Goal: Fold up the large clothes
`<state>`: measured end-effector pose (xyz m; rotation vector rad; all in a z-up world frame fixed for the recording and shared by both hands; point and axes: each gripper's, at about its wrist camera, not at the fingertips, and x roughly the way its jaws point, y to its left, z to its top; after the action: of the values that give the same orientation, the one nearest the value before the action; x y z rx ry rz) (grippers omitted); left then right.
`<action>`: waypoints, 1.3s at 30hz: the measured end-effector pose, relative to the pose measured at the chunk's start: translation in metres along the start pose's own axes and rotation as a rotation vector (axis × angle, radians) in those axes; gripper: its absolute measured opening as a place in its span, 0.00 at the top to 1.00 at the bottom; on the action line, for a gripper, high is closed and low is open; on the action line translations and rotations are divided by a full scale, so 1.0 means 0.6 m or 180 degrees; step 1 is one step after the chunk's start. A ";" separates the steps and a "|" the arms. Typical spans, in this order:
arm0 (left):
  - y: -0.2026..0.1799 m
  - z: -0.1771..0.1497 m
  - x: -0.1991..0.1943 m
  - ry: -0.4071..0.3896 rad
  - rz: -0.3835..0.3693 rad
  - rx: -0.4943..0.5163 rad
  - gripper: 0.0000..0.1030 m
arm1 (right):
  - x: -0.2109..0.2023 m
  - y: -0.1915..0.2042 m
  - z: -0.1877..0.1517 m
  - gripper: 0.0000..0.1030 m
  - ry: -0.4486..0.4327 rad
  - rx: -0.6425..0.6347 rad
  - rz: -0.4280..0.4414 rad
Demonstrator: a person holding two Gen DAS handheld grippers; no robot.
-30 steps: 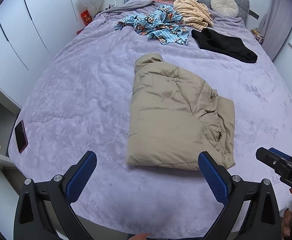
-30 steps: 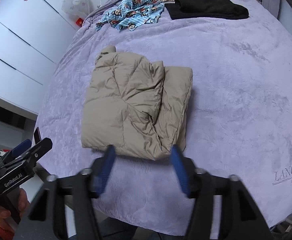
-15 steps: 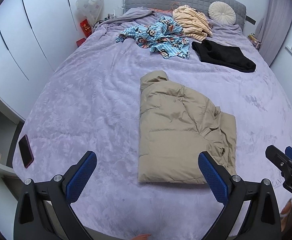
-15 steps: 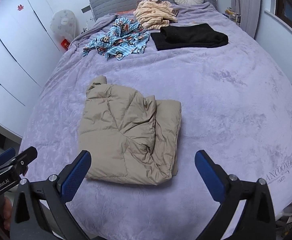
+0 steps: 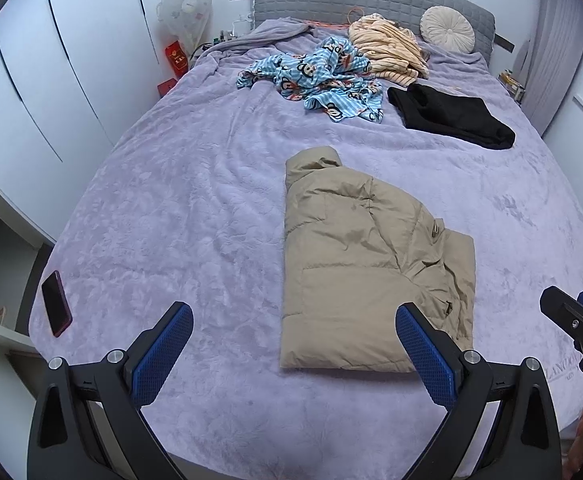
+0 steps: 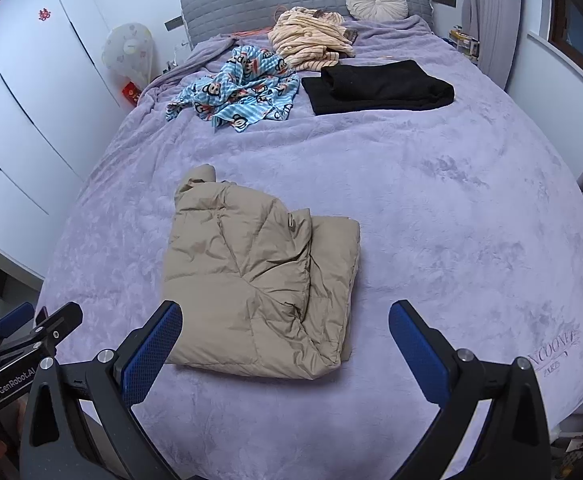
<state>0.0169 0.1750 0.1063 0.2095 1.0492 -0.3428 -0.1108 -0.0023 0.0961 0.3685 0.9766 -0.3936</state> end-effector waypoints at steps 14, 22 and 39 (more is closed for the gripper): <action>-0.002 0.001 -0.001 -0.0015 0.0026 0.0006 0.02 | 0.000 0.001 0.000 0.00 -0.0001 0.0004 -0.0009; 0.000 0.002 -0.001 -0.0011 0.0027 0.0005 0.02 | 0.000 0.001 0.001 0.00 0.0007 0.0000 -0.0003; 0.000 0.003 0.000 -0.0009 0.0026 0.0003 0.01 | 0.000 0.001 0.000 0.00 0.0016 -0.0011 0.0001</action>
<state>0.0182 0.1747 0.1072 0.2142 1.0452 -0.3361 -0.1103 -0.0019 0.0961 0.3666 0.9819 -0.3910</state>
